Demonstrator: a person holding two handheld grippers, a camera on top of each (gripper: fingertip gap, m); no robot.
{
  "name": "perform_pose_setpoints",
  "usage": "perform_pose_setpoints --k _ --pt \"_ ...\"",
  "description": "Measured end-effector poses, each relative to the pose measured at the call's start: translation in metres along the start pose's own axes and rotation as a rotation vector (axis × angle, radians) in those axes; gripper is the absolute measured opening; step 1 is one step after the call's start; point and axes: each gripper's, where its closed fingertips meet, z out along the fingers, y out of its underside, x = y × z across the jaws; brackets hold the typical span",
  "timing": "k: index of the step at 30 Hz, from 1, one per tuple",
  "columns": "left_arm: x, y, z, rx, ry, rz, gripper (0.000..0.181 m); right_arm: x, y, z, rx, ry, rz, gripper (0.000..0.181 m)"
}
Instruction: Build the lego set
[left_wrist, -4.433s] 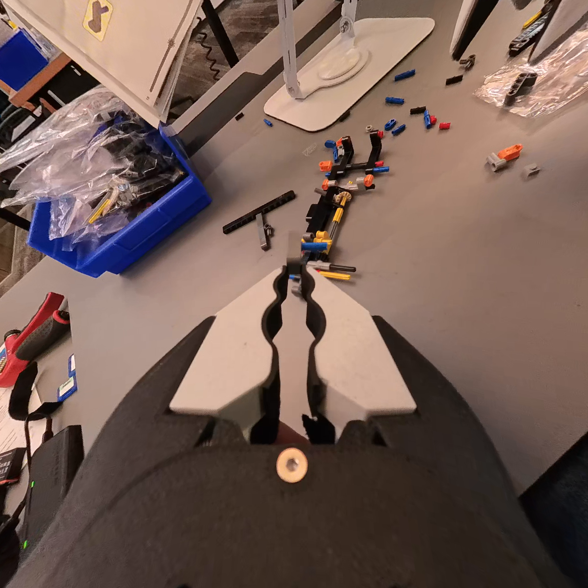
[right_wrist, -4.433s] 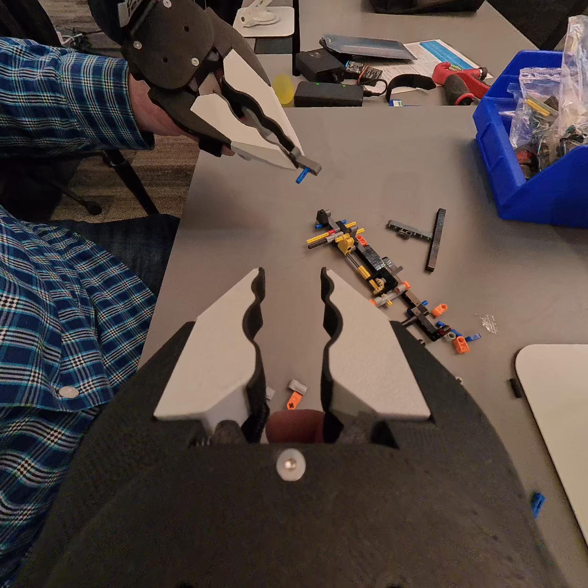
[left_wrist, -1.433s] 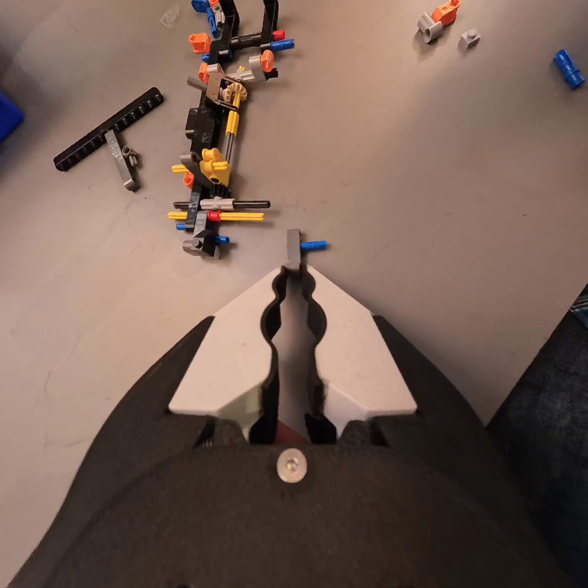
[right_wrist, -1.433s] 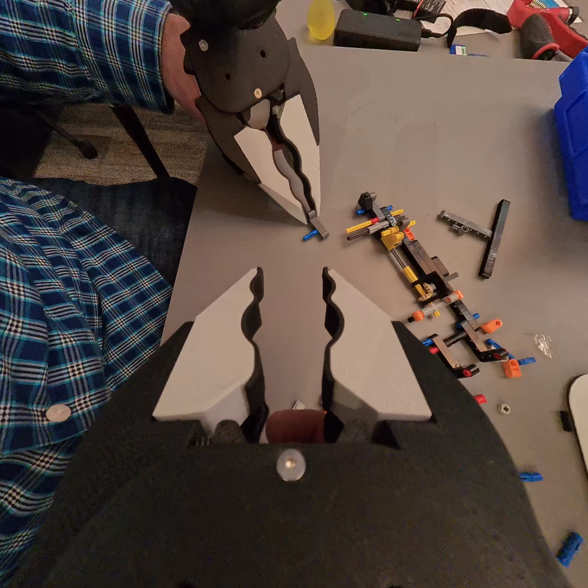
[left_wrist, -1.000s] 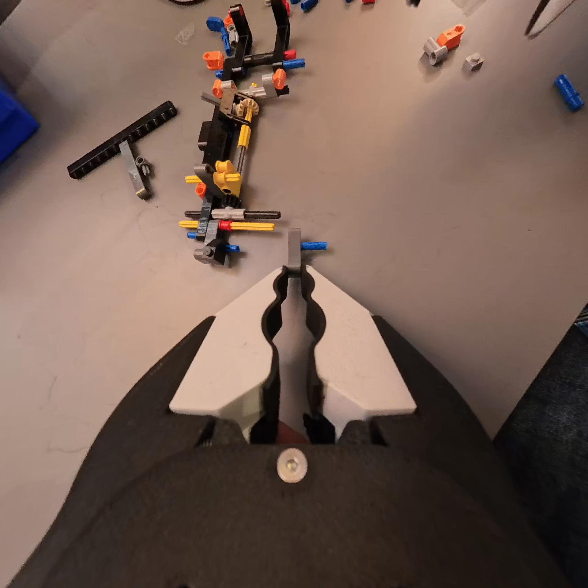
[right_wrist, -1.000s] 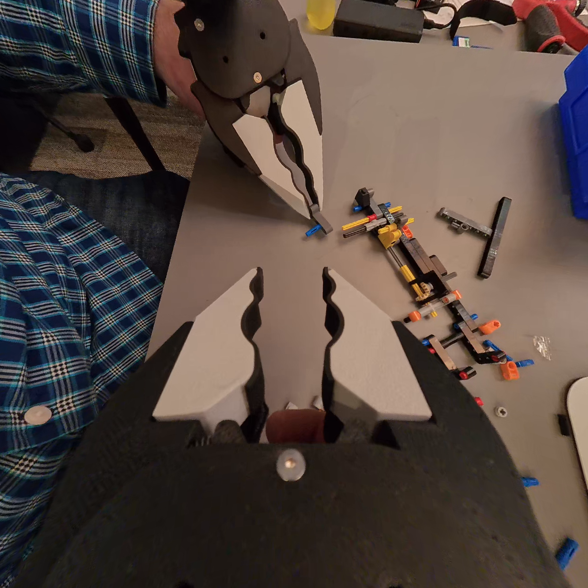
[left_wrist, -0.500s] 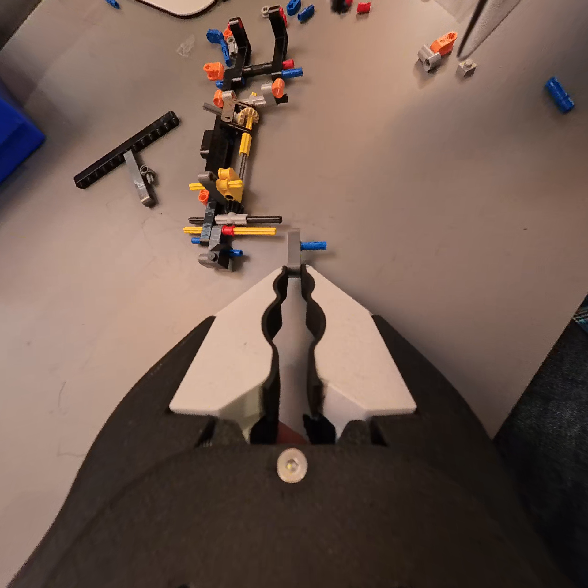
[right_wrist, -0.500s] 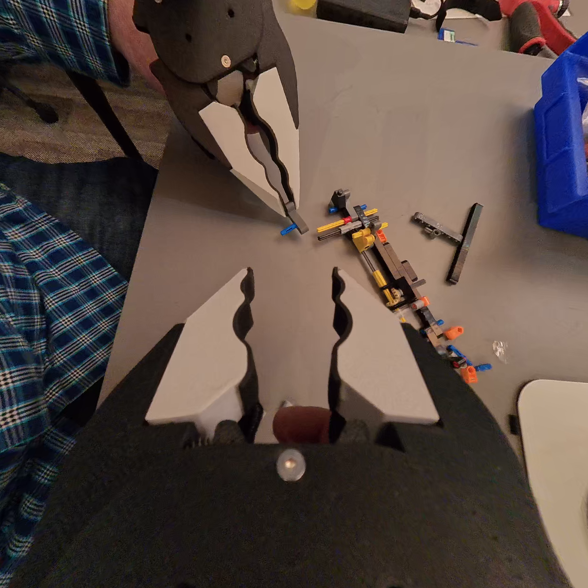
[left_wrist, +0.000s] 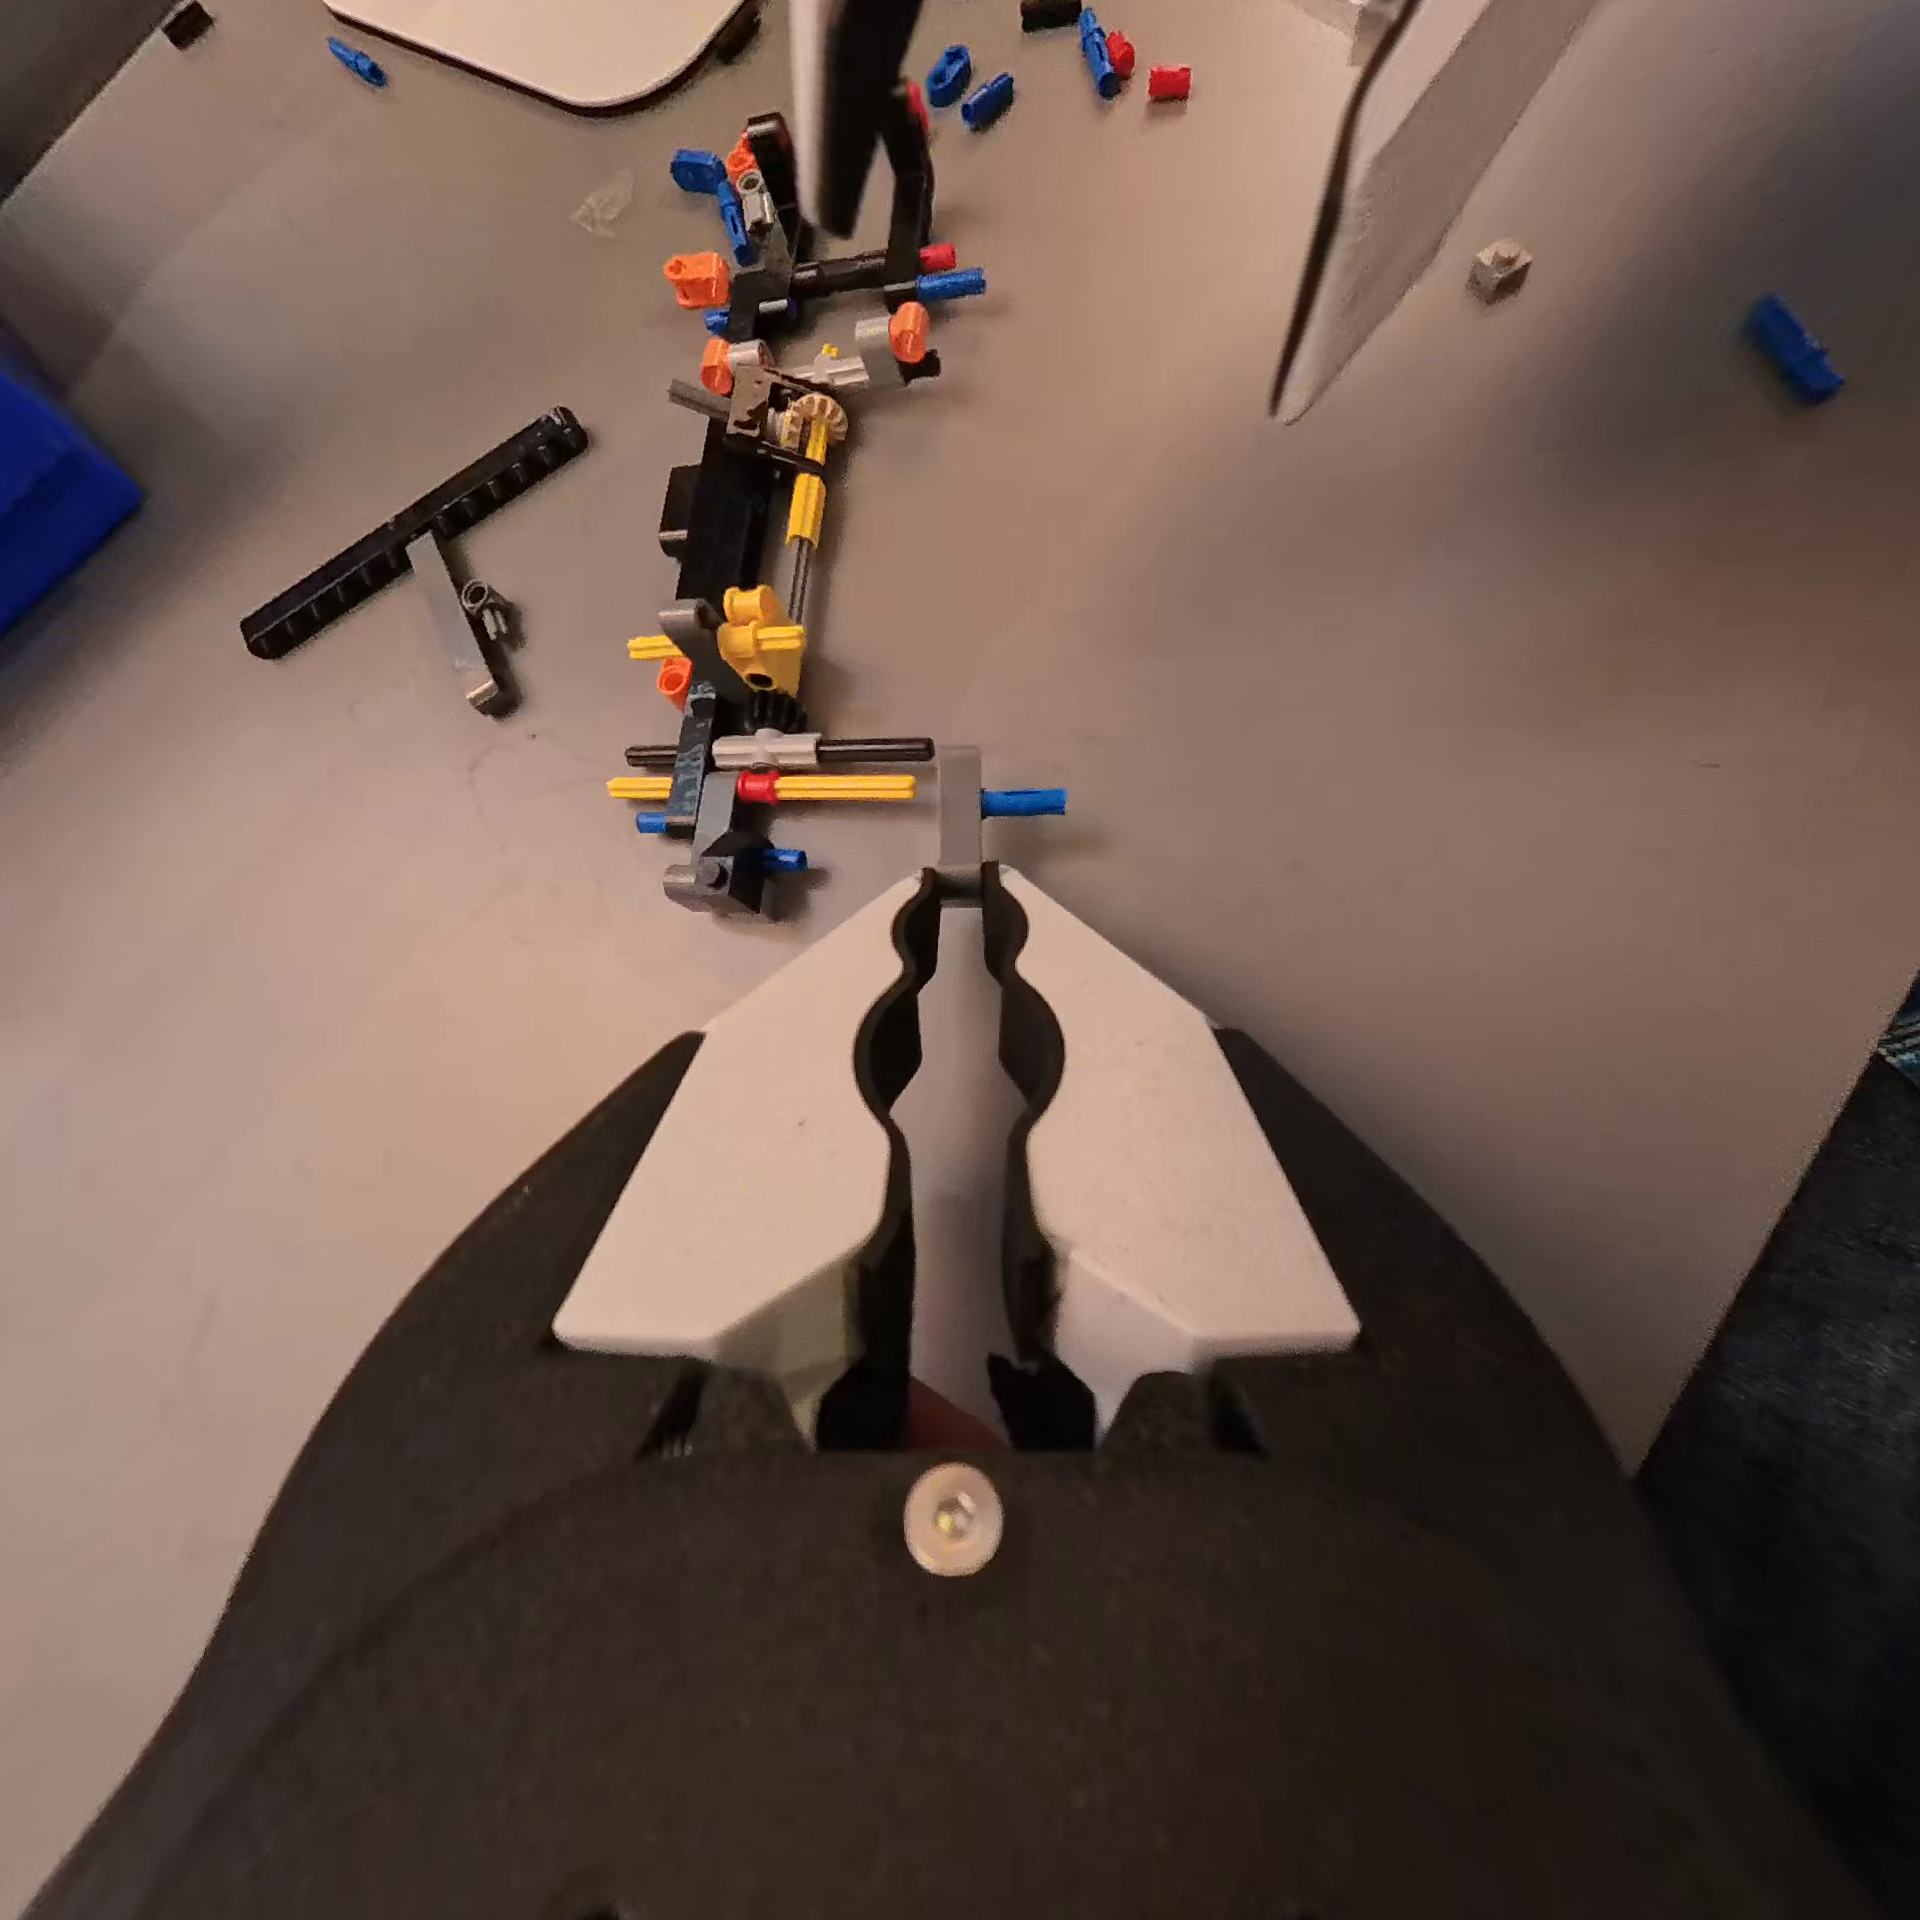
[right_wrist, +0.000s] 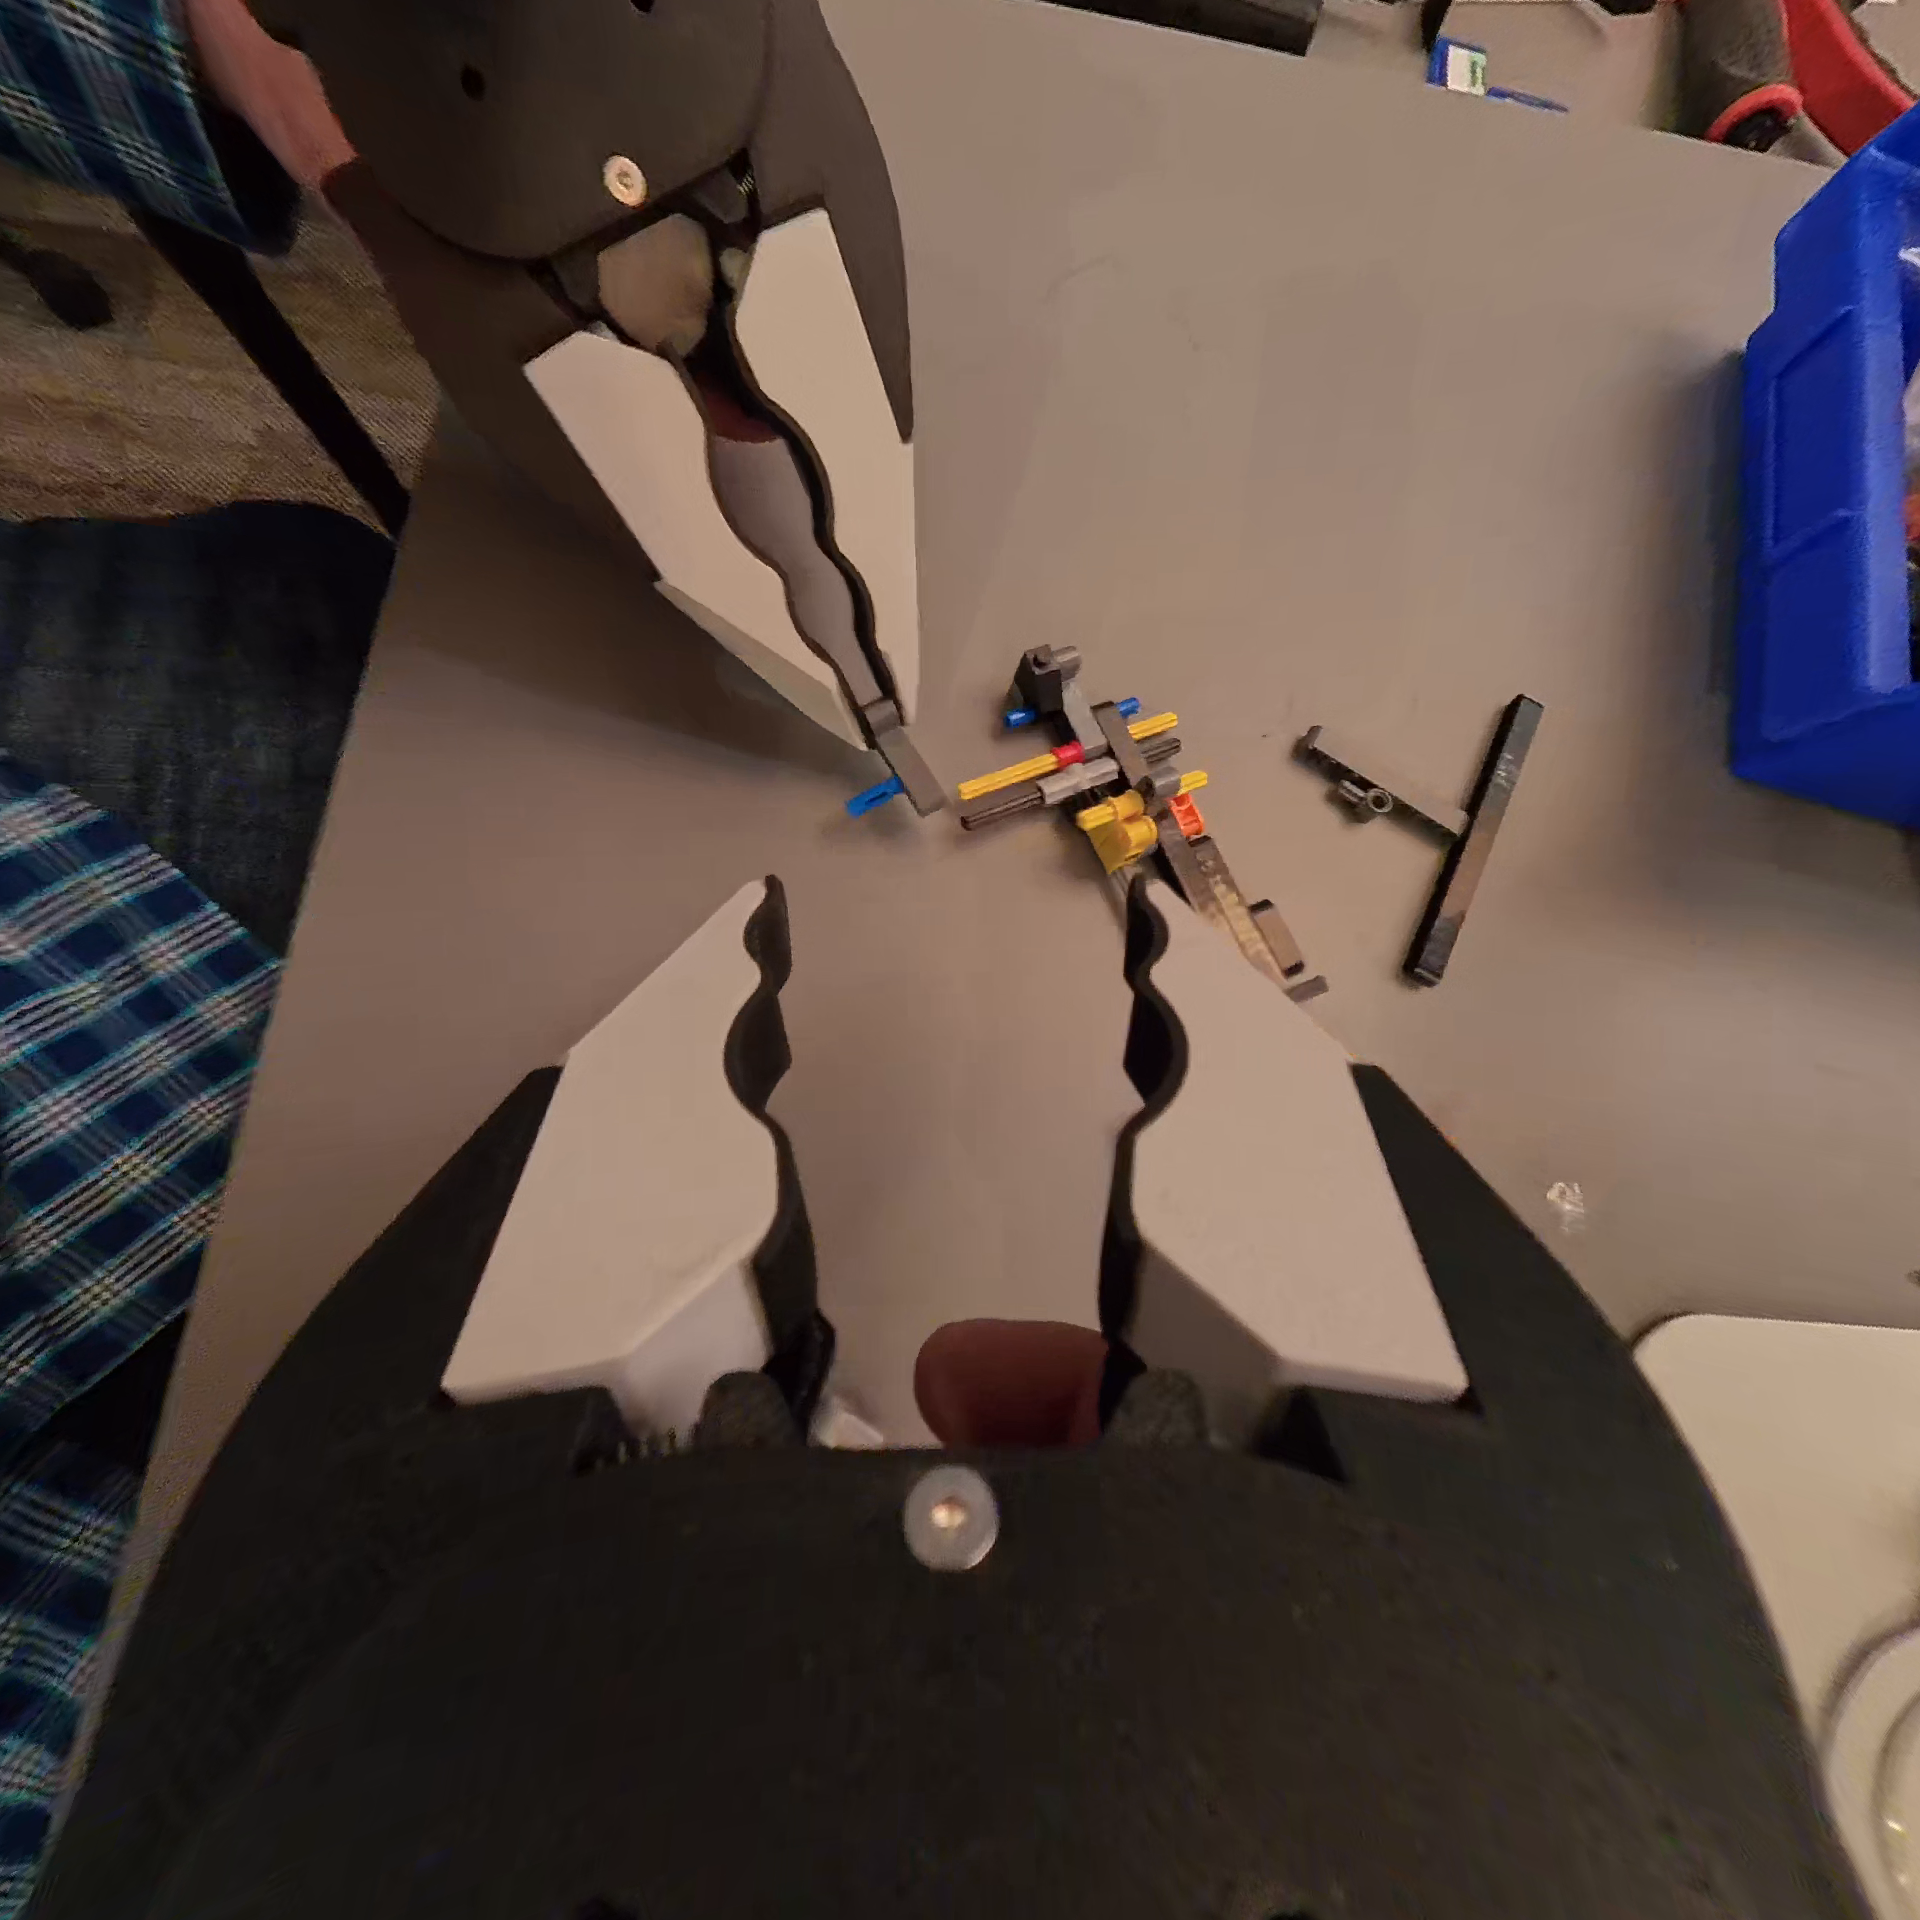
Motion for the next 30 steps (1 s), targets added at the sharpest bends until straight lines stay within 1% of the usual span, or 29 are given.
perform_pose_setpoints --k 1,6,12,23,30 --pt "-0.001 0.0 0.001 -0.002 0.001 0.006 0.006 0.003 0.001 0.003 -0.015 0.01 -0.007 0.066" --pt "-0.003 0.002 0.002 0.003 0.01 0.0 0.006 0.017 0.005 0.017 -0.059 0.02 -0.022 0.076" --pt "-0.005 0.002 0.003 0.02 0.028 -0.013 0.006 0.02 0.007 0.036 -0.087 -0.045 -0.017 0.084" --pt "-0.005 0.003 0.006 0.041 0.055 -0.018 0.006 0.021 0.017 0.06 -0.15 -0.104 -0.046 0.079" --pt "-0.007 0.007 0.008 0.014 0.057 0.014 0.006 0.022 0.019 0.071 -0.183 -0.14 -0.062 0.084"
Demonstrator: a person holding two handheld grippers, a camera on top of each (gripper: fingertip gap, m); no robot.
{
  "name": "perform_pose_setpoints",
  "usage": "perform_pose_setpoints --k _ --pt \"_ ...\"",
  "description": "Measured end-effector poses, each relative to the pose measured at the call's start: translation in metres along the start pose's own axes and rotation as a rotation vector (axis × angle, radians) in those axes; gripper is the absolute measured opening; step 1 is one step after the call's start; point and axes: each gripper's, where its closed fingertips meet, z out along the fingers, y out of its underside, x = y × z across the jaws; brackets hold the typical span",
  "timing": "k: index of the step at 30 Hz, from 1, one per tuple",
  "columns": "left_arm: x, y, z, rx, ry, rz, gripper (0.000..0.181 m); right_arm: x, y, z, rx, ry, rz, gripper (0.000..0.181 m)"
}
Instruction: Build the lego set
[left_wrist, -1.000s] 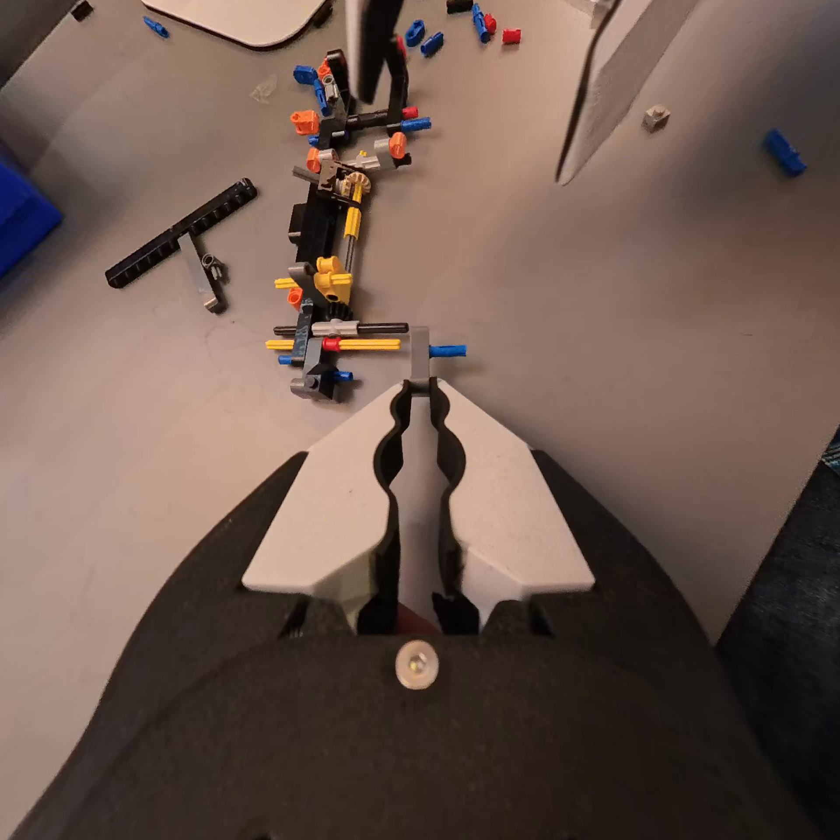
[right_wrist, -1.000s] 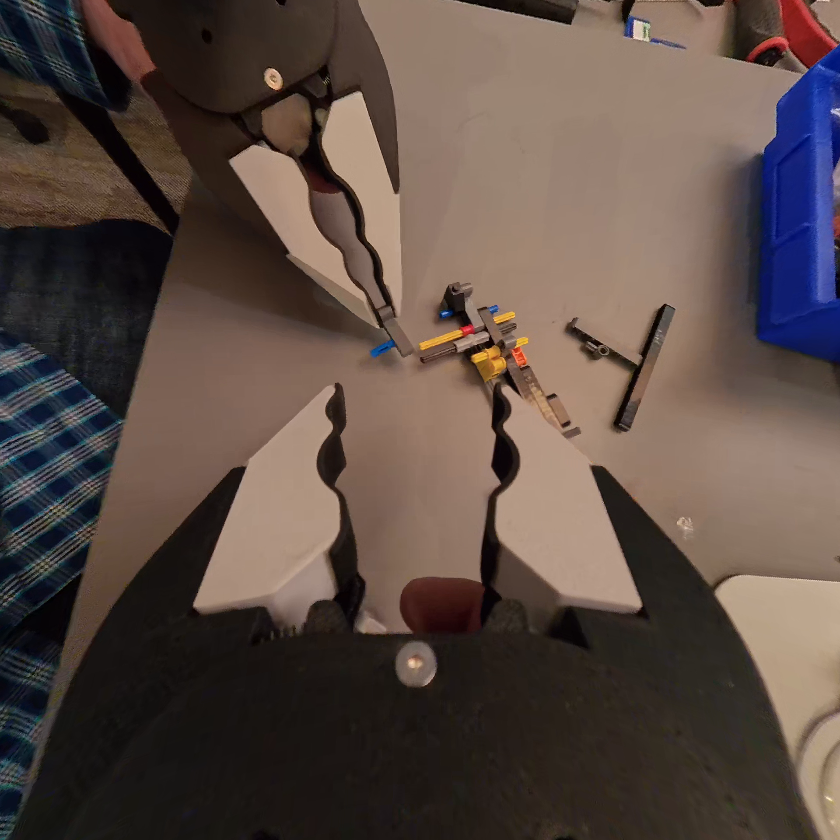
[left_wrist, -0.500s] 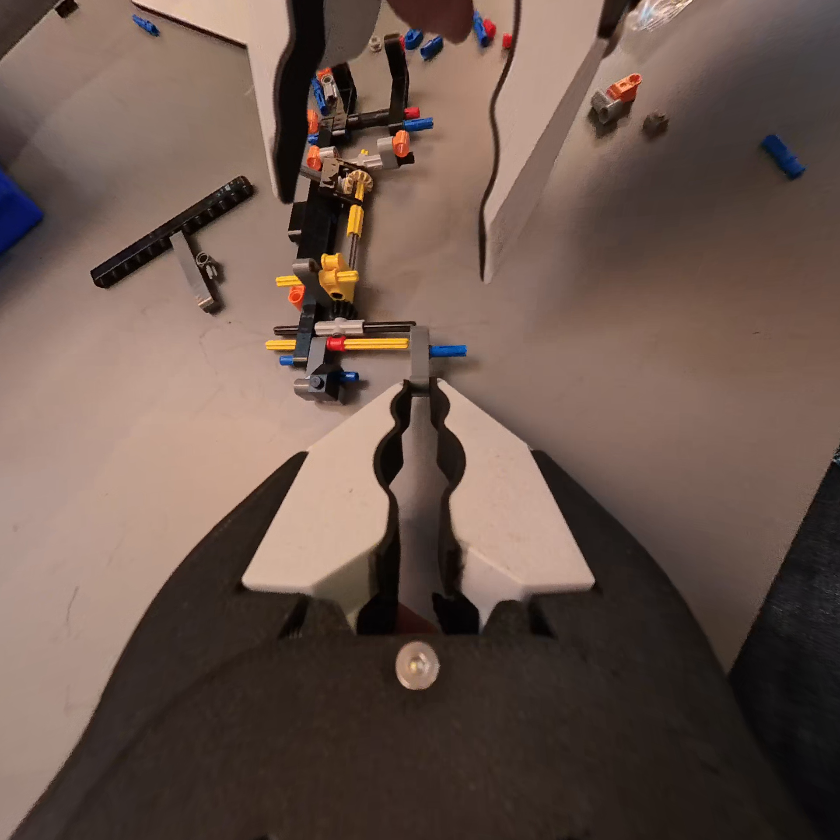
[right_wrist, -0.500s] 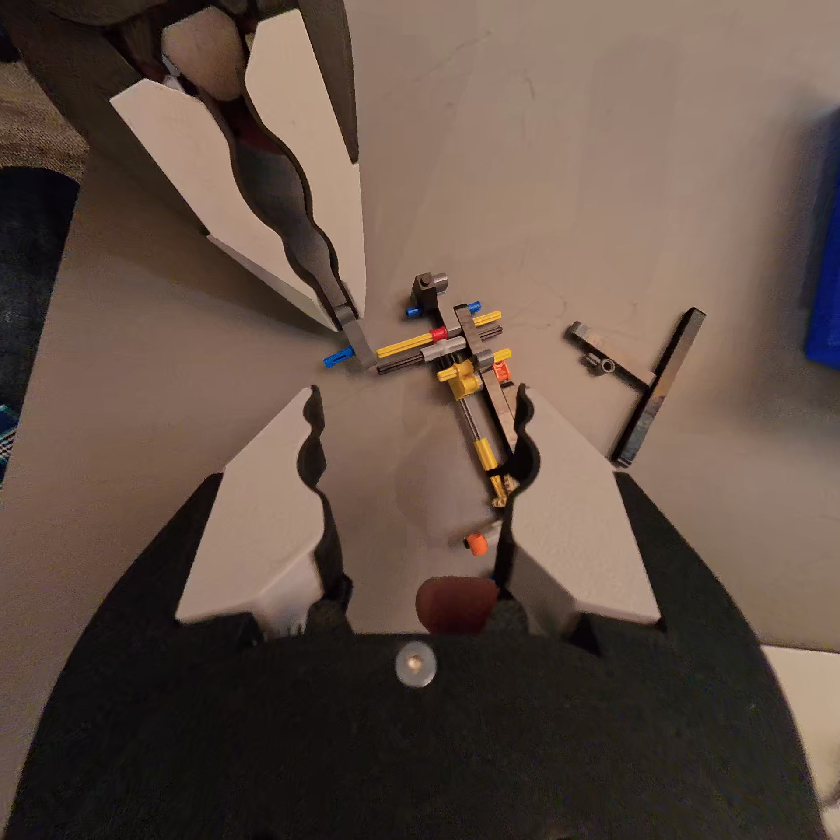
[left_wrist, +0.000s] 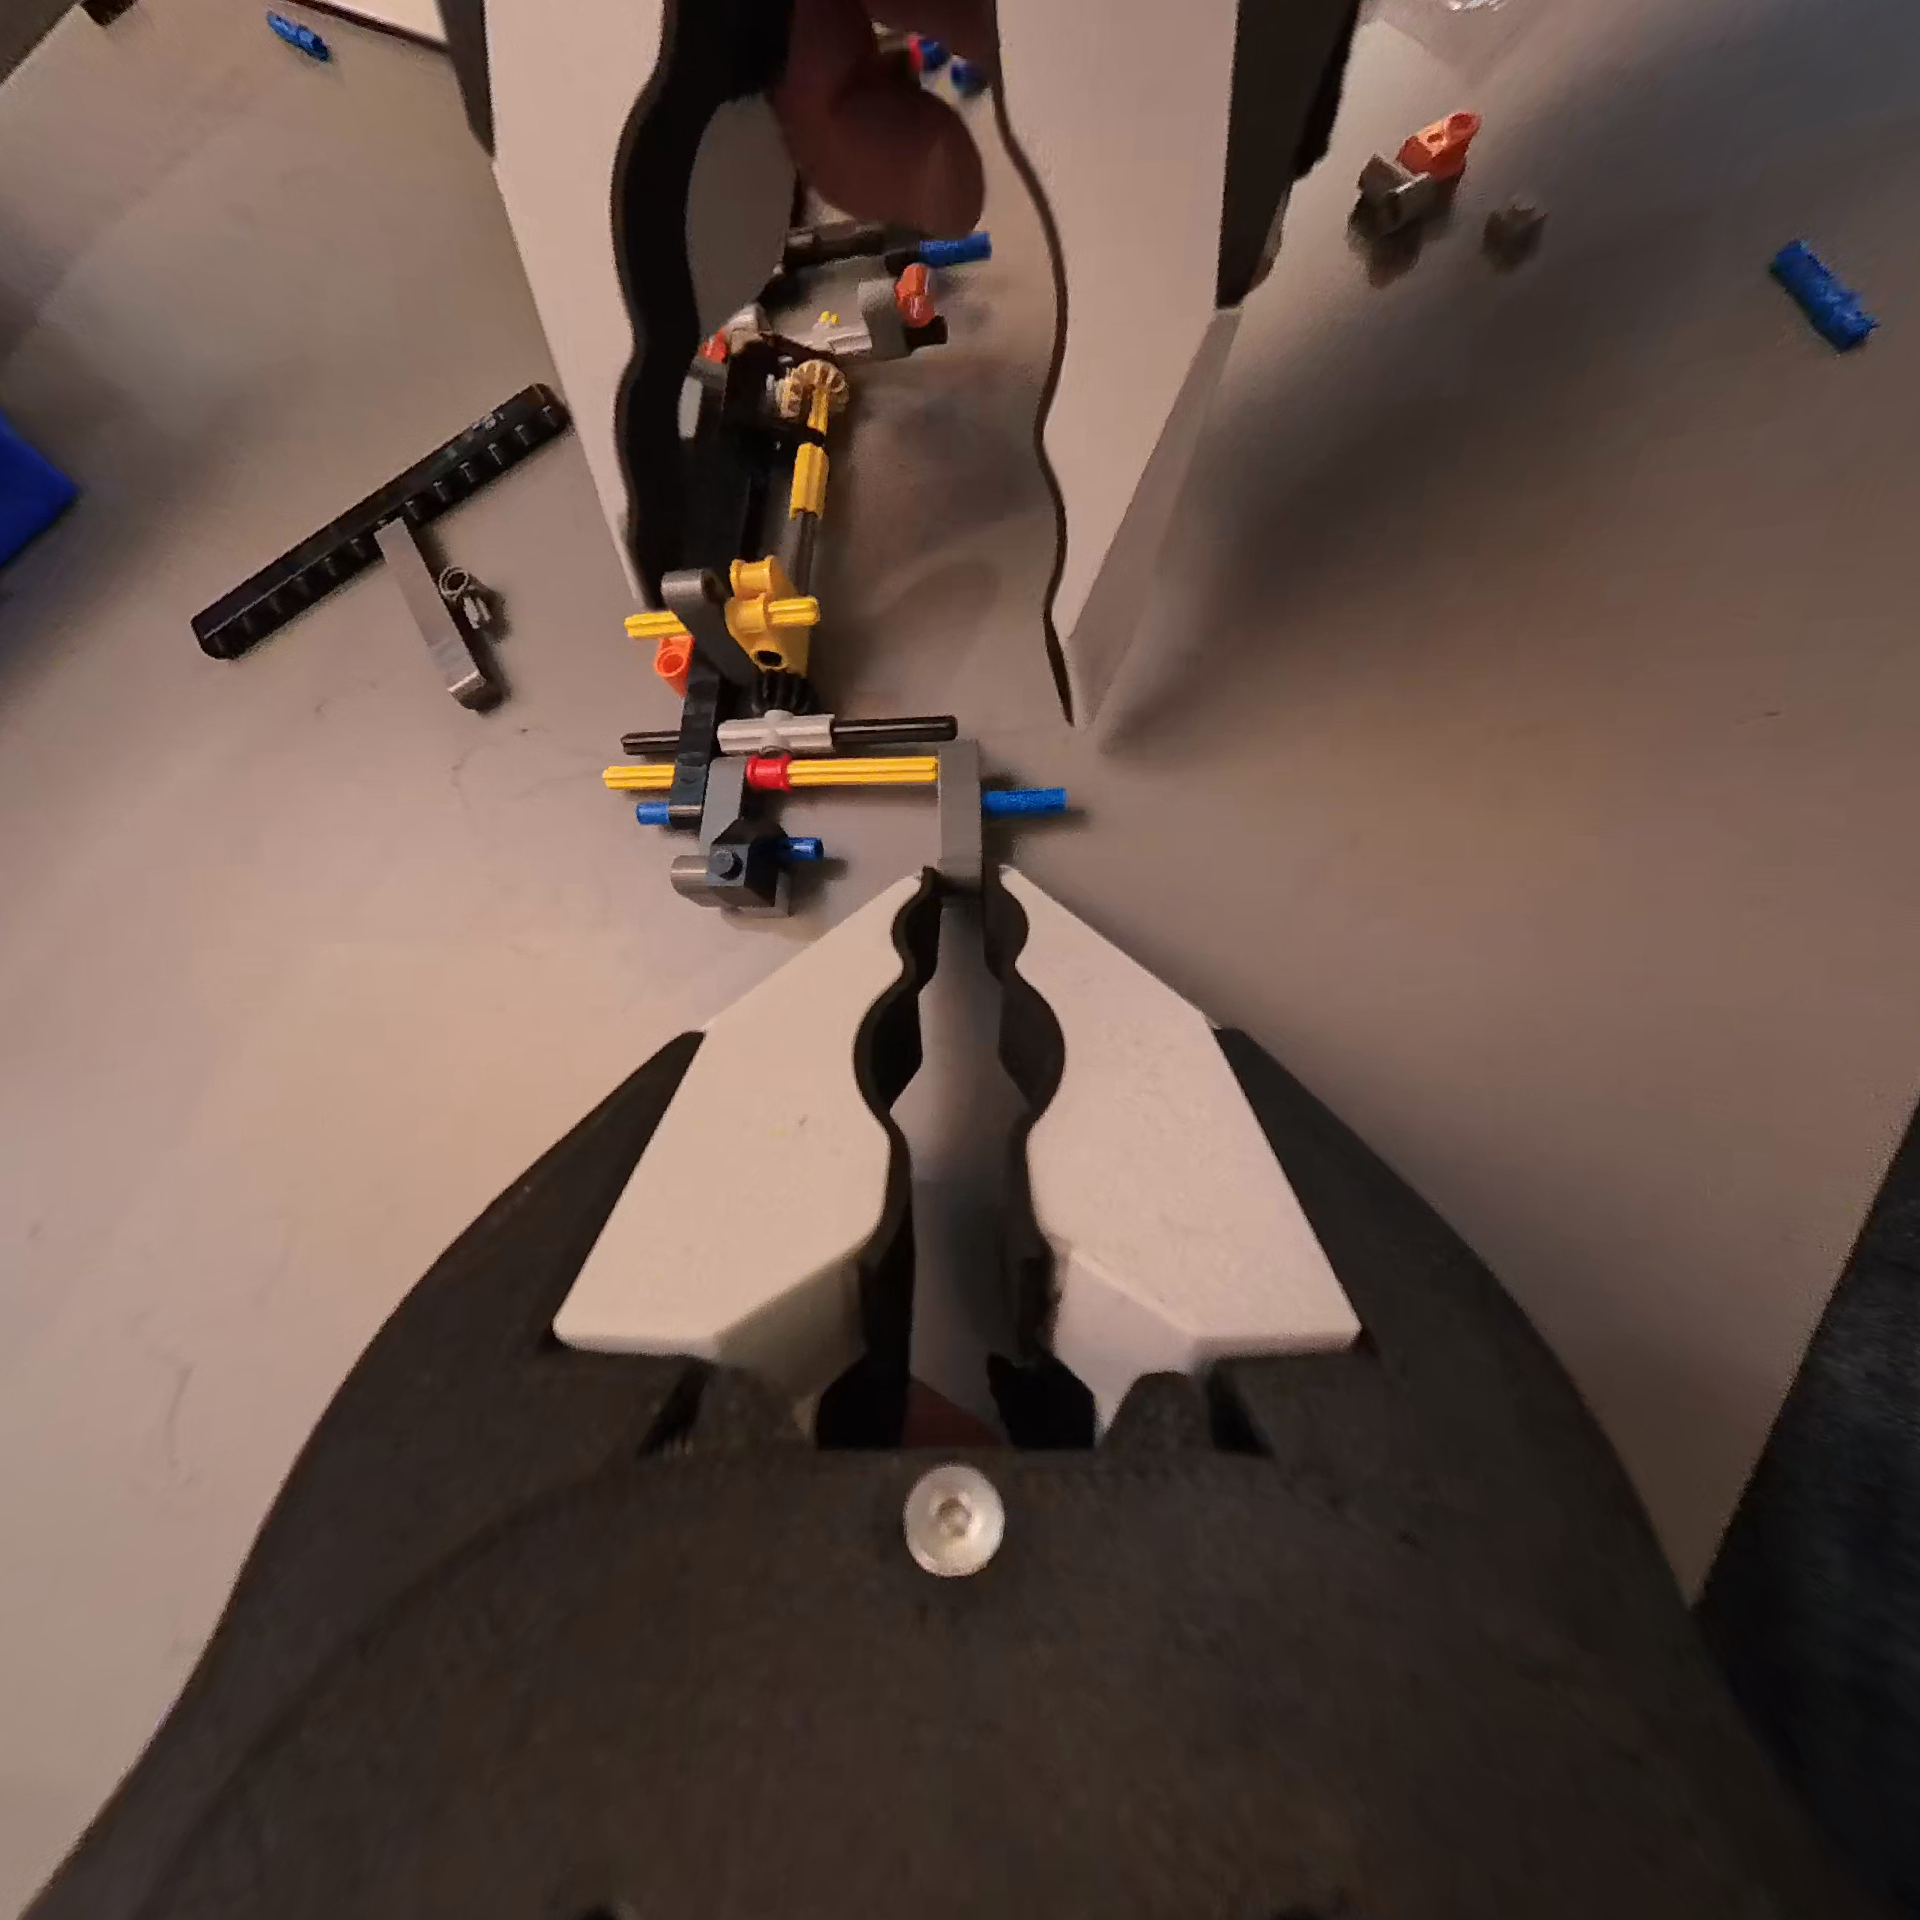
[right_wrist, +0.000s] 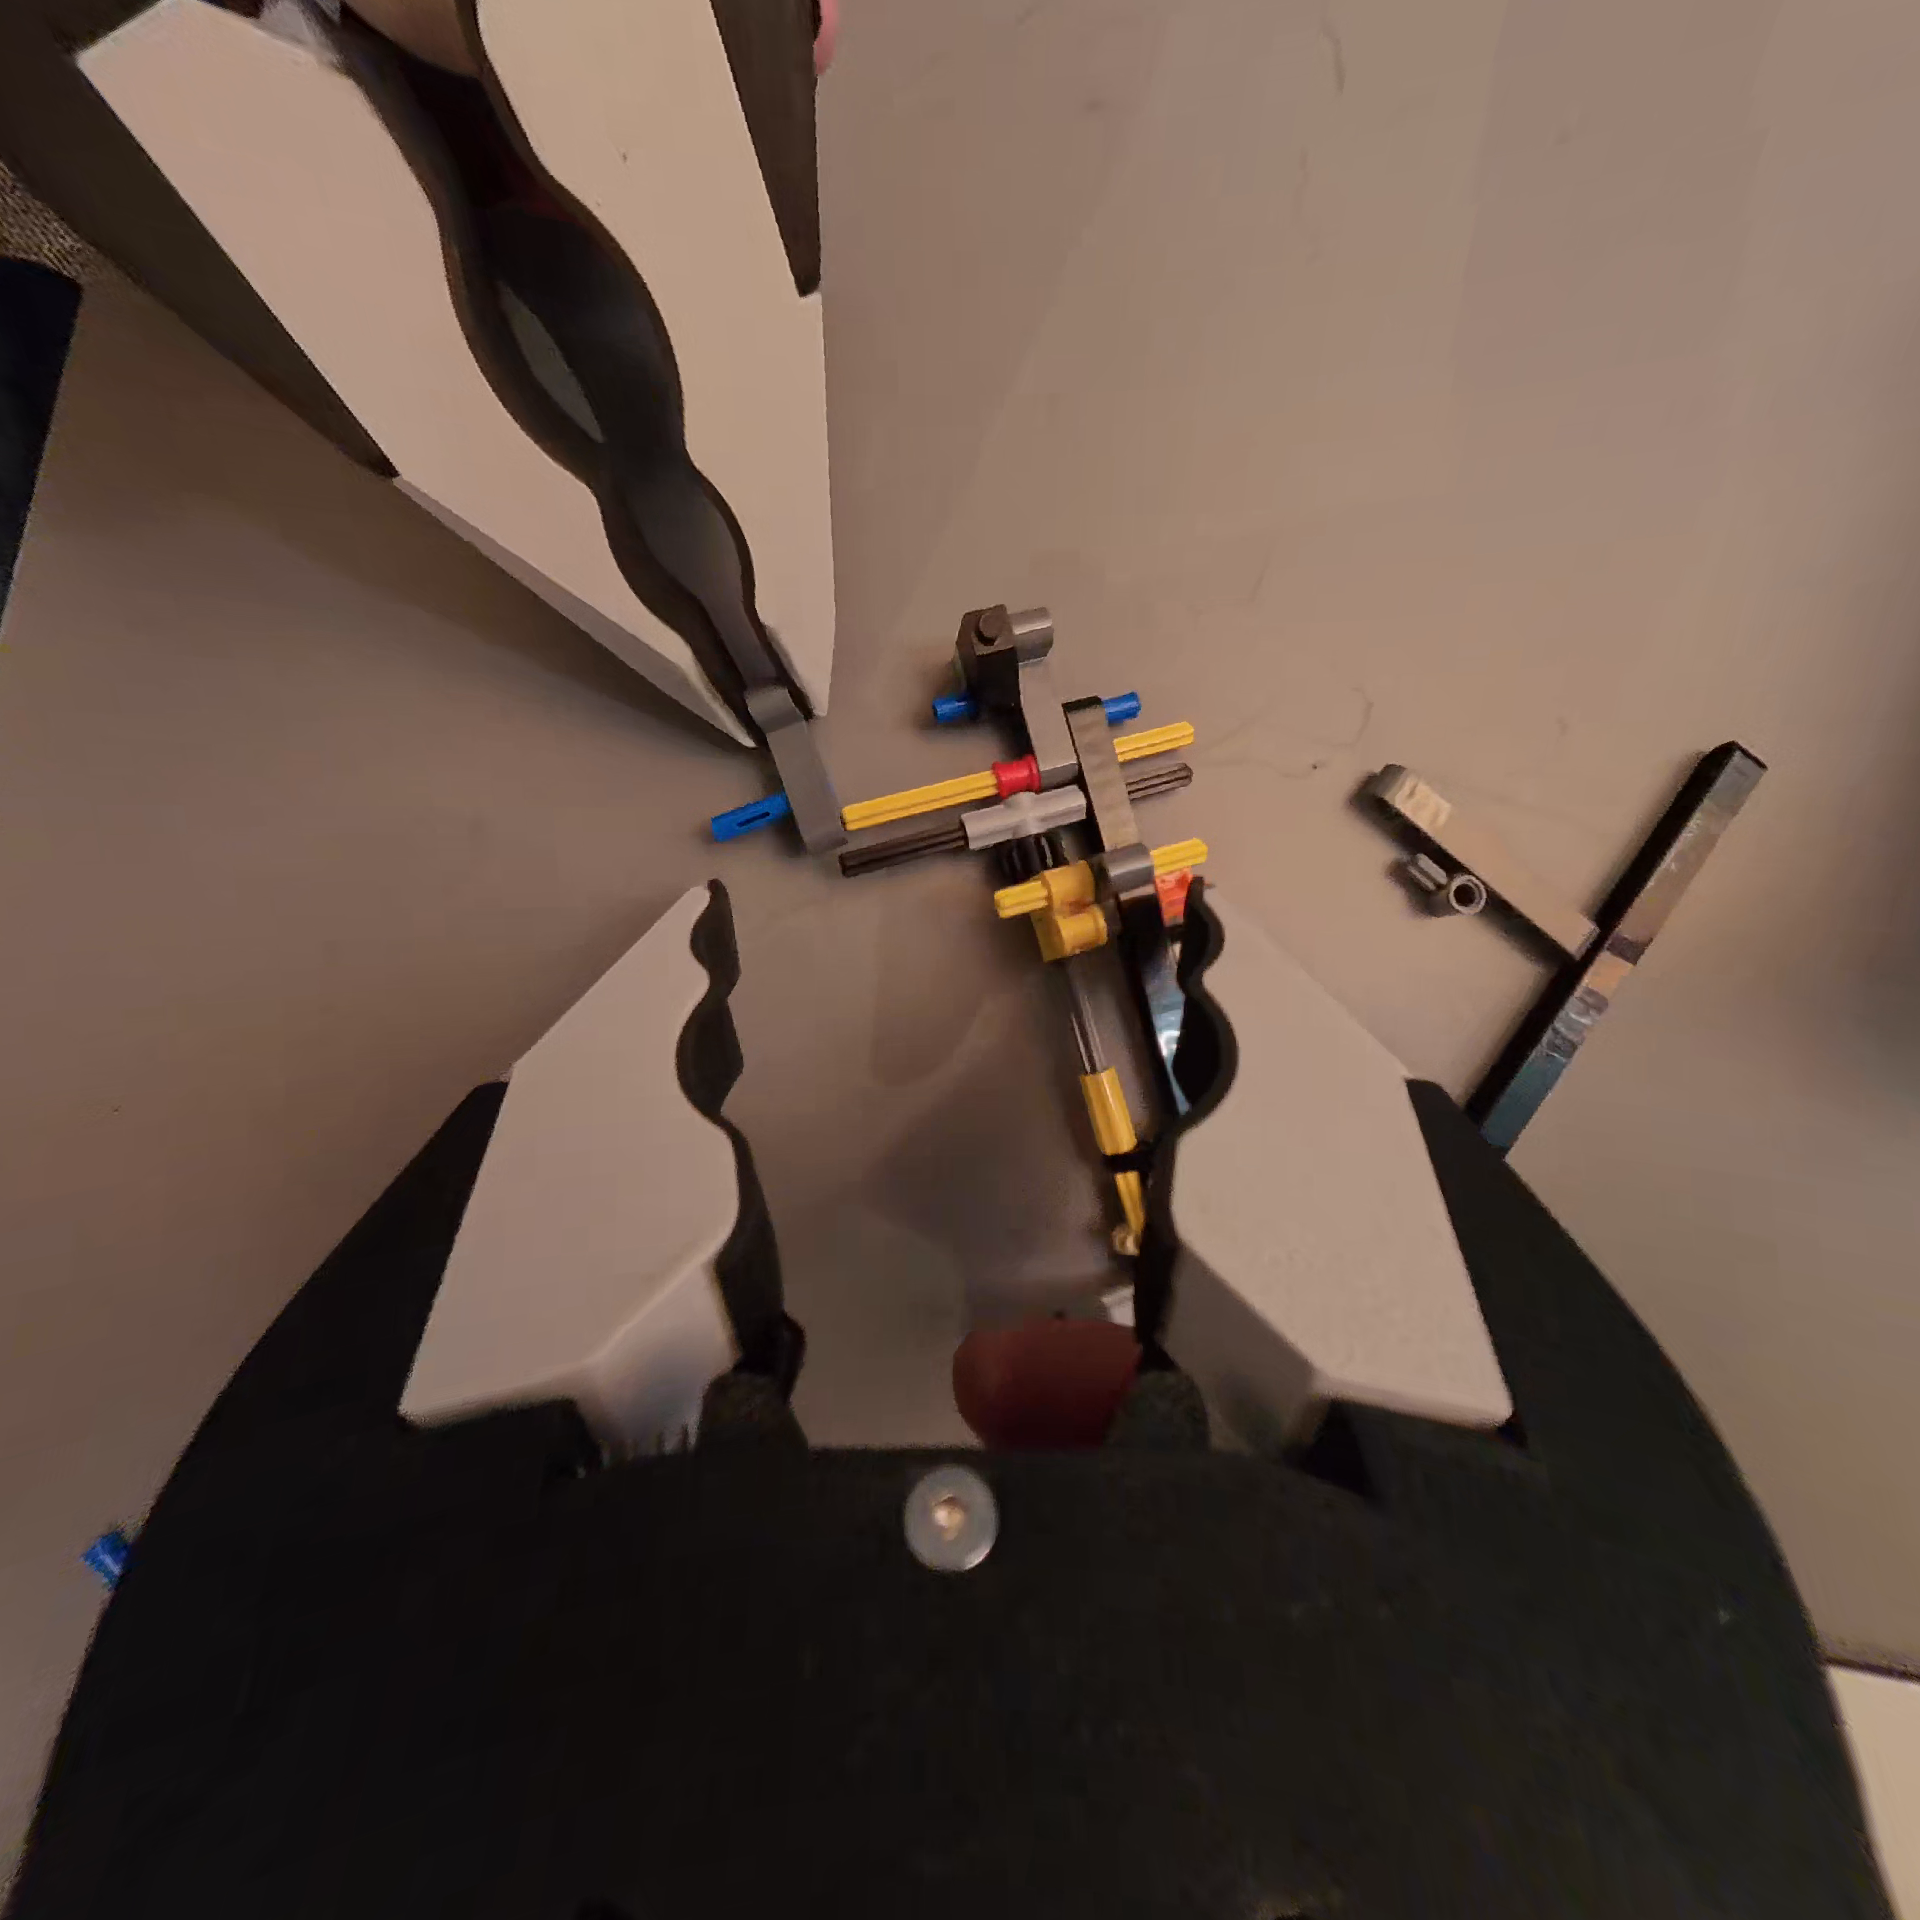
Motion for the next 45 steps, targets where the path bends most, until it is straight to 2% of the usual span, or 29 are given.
perform_pose_setpoints --k 12,15,18,23,29,31,45 --pt "-0.002 0.003 0.001 -0.019 0.023 0.012 0.006 0.005 -0.004 0.016 -0.09 -0.107 -0.103 0.104" --pt "-0.002 0.003 0.0 -0.012 0.027 0.001 0.006 0.007 -0.01 0.016 -0.103 -0.125 -0.165 0.101" --pt "-0.003 0.004 0.0 -0.01 0.027 -0.003 0.006 0.007 -0.012 0.02 -0.11 -0.157 -0.191 0.086" --pt "-0.003 0.003 0.0 0.001 0.033 -0.015 0.006 0.007 -0.014 0.023 -0.082 -0.184 -0.2 0.08" --pt "-0.006 0.002 -0.002 0.025 0.041 -0.044 0.005 0.006 -0.012 0.023 -0.054 -0.2 -0.212 0.084" --pt "-0.007 0.001 -0.003 0.035 0.045 -0.061 0.005 0.008 -0.013 0.023 -0.043 -0.192 -0.2 0.08" --pt "-0.006 0.007 -0.005 0.004 0.065 -0.066 0.006 0.007 -0.013 0.023 -0.029 -0.196 -0.203 0.08"
